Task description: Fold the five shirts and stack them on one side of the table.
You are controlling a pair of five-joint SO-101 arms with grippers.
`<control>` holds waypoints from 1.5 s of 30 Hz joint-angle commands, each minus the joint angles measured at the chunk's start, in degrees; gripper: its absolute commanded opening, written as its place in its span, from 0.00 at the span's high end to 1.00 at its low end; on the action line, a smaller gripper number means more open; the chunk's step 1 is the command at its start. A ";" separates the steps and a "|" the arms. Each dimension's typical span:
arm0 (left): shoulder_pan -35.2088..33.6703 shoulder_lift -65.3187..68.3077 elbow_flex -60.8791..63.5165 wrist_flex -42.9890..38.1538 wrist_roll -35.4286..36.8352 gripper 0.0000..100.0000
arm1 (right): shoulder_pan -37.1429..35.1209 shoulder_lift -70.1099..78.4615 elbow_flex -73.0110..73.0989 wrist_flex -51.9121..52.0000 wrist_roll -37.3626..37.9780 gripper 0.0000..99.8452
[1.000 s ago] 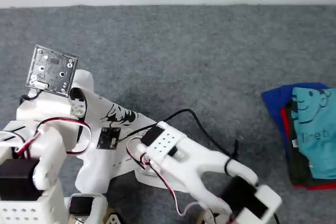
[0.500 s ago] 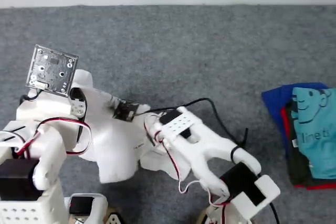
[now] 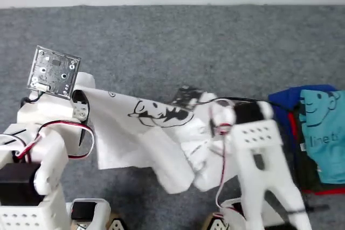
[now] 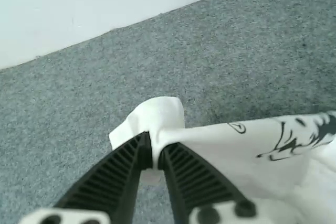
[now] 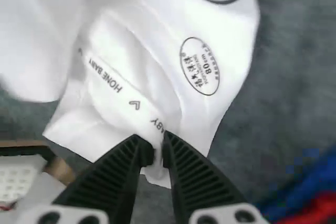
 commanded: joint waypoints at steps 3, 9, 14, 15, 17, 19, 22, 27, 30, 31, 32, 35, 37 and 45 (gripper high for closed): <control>-0.09 -0.53 -0.04 -0.62 -0.35 0.99 | 4.97 -6.81 -1.85 1.19 2.73 0.98; -0.09 -0.53 -0.04 0.53 -0.35 0.99 | 2.42 -7.43 -1.85 5.14 -10.64 0.75; -0.09 -0.53 -0.04 0.70 -0.35 0.99 | -11.12 -7.52 -1.85 9.27 -17.67 0.79; -0.09 -0.53 -0.04 0.79 -0.35 0.99 | -13.93 -7.52 -1.76 9.01 -18.73 0.79; -0.09 -0.53 -0.04 0.79 -0.35 0.99 | -19.30 -6.90 -1.49 7.25 -20.57 0.79; -0.09 -0.53 -0.04 0.79 -0.35 0.99 | -23.34 -6.90 0.53 3.47 -21.98 0.79; -0.09 -0.18 -0.04 0.79 -0.35 0.99 | -26.24 -6.81 5.01 -3.74 -22.51 0.79; -0.09 -0.18 -0.04 0.79 -0.35 0.99 | -30.29 -4.09 11.96 -14.02 -23.56 0.79; -0.09 -0.18 0.04 0.79 -0.35 0.99 | -34.51 1.27 11.87 -17.54 -26.46 0.79; -0.09 -0.18 0.04 0.79 -0.35 0.99 | -35.82 3.30 11.52 -18.24 -26.73 0.79; -0.09 -0.18 0.04 0.79 -0.35 0.99 | -36.97 5.14 10.99 -18.59 -27.08 0.79; -0.18 -0.18 0.84 0.70 -0.35 0.99 | -39.60 9.98 8.70 -18.42 -27.16 0.79; -0.18 -0.18 2.51 0.53 -0.35 0.99 | -40.57 12.62 7.82 -18.59 -27.16 0.79; -0.18 -0.18 3.74 0.35 -0.35 0.99 | -41.10 20.62 6.95 -23.16 -27.16 0.79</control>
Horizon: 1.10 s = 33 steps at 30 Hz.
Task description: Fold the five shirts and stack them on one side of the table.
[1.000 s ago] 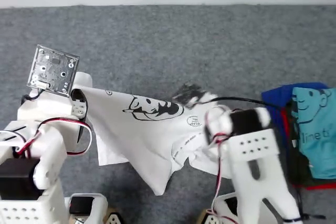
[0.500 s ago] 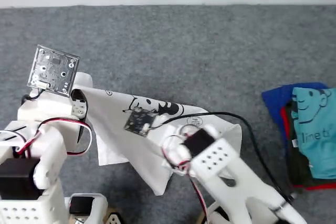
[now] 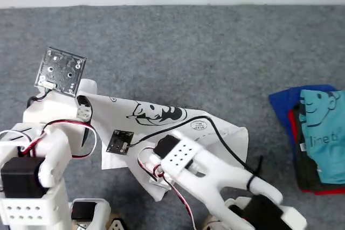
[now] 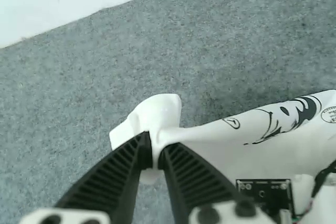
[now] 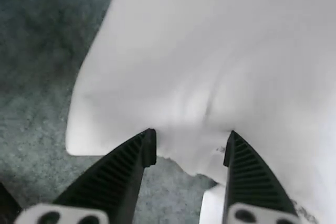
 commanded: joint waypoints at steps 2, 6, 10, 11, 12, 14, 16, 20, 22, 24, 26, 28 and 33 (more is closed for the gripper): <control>-0.18 -0.26 0.13 -0.35 -0.35 0.99 | -0.31 3.30 -2.11 -2.51 -0.44 0.79; -0.18 -0.26 0.22 -0.35 -0.35 0.99 | -0.66 4.44 -2.90 -1.98 -0.44 0.79; -0.18 -0.26 0.22 -0.35 -0.35 0.99 | -2.59 2.68 -3.78 -0.04 -0.26 0.79; -0.18 -0.26 0.22 -0.35 -0.35 0.99 | -3.38 1.89 -3.96 0.57 -0.26 0.79; -0.18 -0.26 0.22 -0.35 -0.35 0.99 | -4.09 1.10 -3.96 0.84 -0.26 0.79; -0.18 -0.26 0.22 -0.35 -0.35 0.99 | -5.32 -0.22 -3.96 1.01 -0.18 0.79; -0.18 -0.26 0.22 -0.35 -0.35 0.99 | -6.11 -0.84 -3.78 1.01 -0.18 0.79; -0.18 -0.26 0.22 -0.35 -0.35 0.99 | -7.52 -0.75 -3.60 1.01 -0.09 0.79; -0.18 -0.26 0.22 -0.35 -0.35 0.99 | -7.96 -0.75 -3.60 1.01 0.00 0.79; -0.18 -0.26 0.22 -0.35 -0.35 0.99 | -7.96 -0.75 -3.60 1.01 0.00 0.79; -0.18 -0.26 0.22 -0.35 -0.35 0.99 | -7.96 -0.75 -3.60 1.01 0.09 0.79; -0.18 -0.26 0.31 -0.35 -0.35 0.99 | -7.96 -0.75 -3.60 1.01 0.09 0.79; -0.18 -0.26 0.31 -0.35 -0.35 0.99 | -7.96 -0.66 -3.34 0.48 2.55 0.87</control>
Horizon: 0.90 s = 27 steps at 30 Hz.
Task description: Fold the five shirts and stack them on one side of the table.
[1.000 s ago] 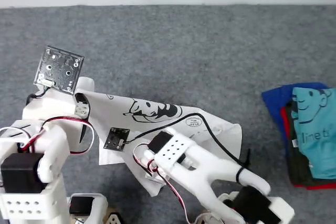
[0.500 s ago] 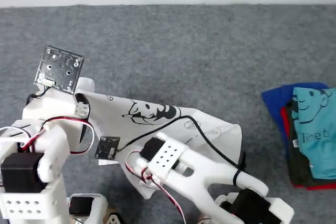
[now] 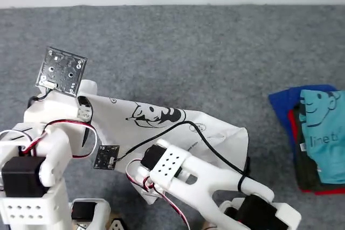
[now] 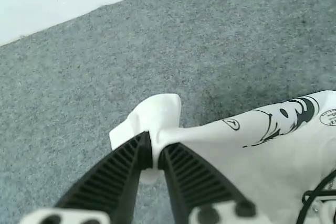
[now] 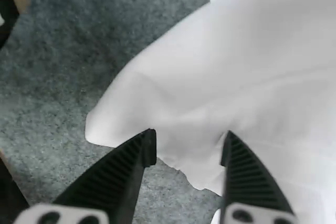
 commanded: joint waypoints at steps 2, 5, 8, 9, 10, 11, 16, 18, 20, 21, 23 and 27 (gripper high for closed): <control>-0.18 -0.26 -0.13 -0.35 -0.35 0.99 | -0.48 -2.07 0.26 -1.45 3.60 0.88; -0.18 -0.26 -0.13 -0.35 -0.35 0.99 | -0.40 -2.07 3.34 -5.32 2.37 0.85; -0.18 -0.26 -0.13 -0.35 -0.35 0.99 | -0.22 -2.07 3.96 -6.64 0.53 0.79; -0.18 -0.26 -0.13 -0.35 -0.35 0.99 | -0.22 -2.07 4.04 -6.64 0.62 0.79; -0.18 -0.26 -0.13 -0.35 -0.35 0.99 | -0.22 -2.07 4.13 -6.64 1.14 0.80; -0.18 -0.26 -0.13 -0.35 -0.35 0.99 | -0.22 -2.07 4.31 -6.81 2.29 0.83; -0.18 -0.26 -0.13 -0.35 -0.35 0.99 | -0.22 -2.07 4.31 -6.73 5.27 0.95; -0.18 -0.26 -0.13 -0.35 -0.35 0.99 | -0.13 -2.07 4.31 -6.64 5.36 0.98; -0.18 -0.26 -0.13 -0.35 -0.35 0.99 | -0.13 -2.07 4.31 -6.55 5.45 0.99; -0.18 -0.26 -0.13 -0.35 -0.35 0.99 | -0.13 -2.07 4.31 -6.55 5.45 0.99; -0.18 -0.26 -0.13 -0.35 -0.35 0.99 | 0.13 -2.07 4.31 -6.46 5.71 0.99; -0.18 -0.26 -0.13 -0.35 -0.35 0.99 | 6.90 -2.77 1.58 -2.86 8.70 0.99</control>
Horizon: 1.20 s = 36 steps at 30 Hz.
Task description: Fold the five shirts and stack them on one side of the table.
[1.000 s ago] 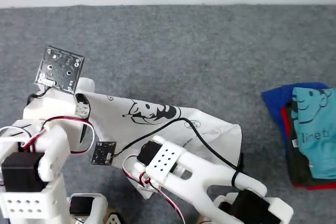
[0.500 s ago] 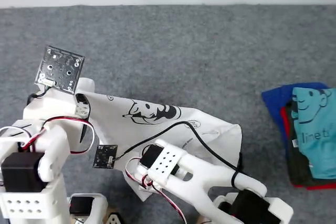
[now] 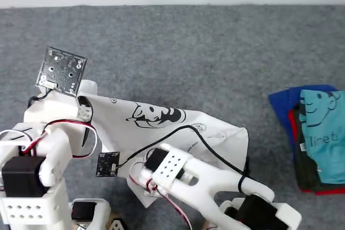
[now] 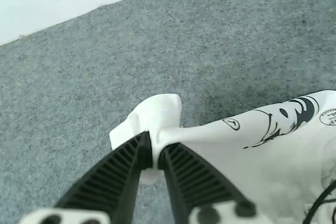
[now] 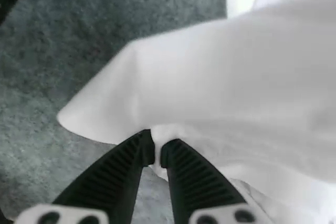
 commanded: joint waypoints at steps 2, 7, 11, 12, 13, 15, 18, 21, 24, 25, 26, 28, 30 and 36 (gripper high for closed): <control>-0.18 -0.26 -0.13 -0.35 -0.35 0.99 | 10.59 -2.77 -7.21 7.43 1.23 0.99; -0.18 -0.35 -0.13 -0.35 -0.35 0.99 | 23.43 -2.77 -22.33 18.24 1.23 0.99; -0.18 -0.53 -0.40 -0.35 -0.35 0.99 | 29.58 -2.77 -34.73 24.31 1.41 0.99; 0.09 -0.53 -0.48 -0.44 -0.35 0.99 | 30.37 -2.77 -37.71 25.63 1.41 0.99; 0.26 -0.53 -0.48 -0.79 -0.35 0.99 | 31.08 -2.77 -40.53 26.86 1.49 0.99; 0.26 -0.26 -0.48 -1.93 -0.35 0.99 | 32.13 -2.77 -45.71 28.97 1.49 0.99; 0.26 -0.18 -0.48 -3.52 -0.18 0.99 | 33.80 -2.77 -53.80 31.96 1.49 0.99; 0.26 -0.18 -0.57 -3.87 0.00 0.99 | 35.47 -2.77 -61.80 35.38 1.49 0.99; 0.26 -0.18 -0.66 -3.69 0.00 0.99 | 35.38 -2.77 -68.48 40.04 1.67 0.99; 0.26 -0.18 -1.27 -3.52 0.00 0.99 | 35.30 -2.77 -70.59 41.89 2.64 0.99; 0.26 -0.18 -2.24 -3.43 0.00 0.99 | 34.77 -2.77 -72.35 43.56 4.04 0.99; 0.35 -0.18 -4.79 -3.08 0.00 0.99 | 34.51 -3.91 -74.02 43.91 5.98 0.99; 0.35 -0.09 -6.81 -2.37 -0.18 0.99 | 34.15 -6.29 -74.02 43.91 7.82 0.99; 0.35 -0.09 -10.86 -1.85 -0.09 0.99 | 34.51 -16.48 -74.37 43.74 10.81 0.99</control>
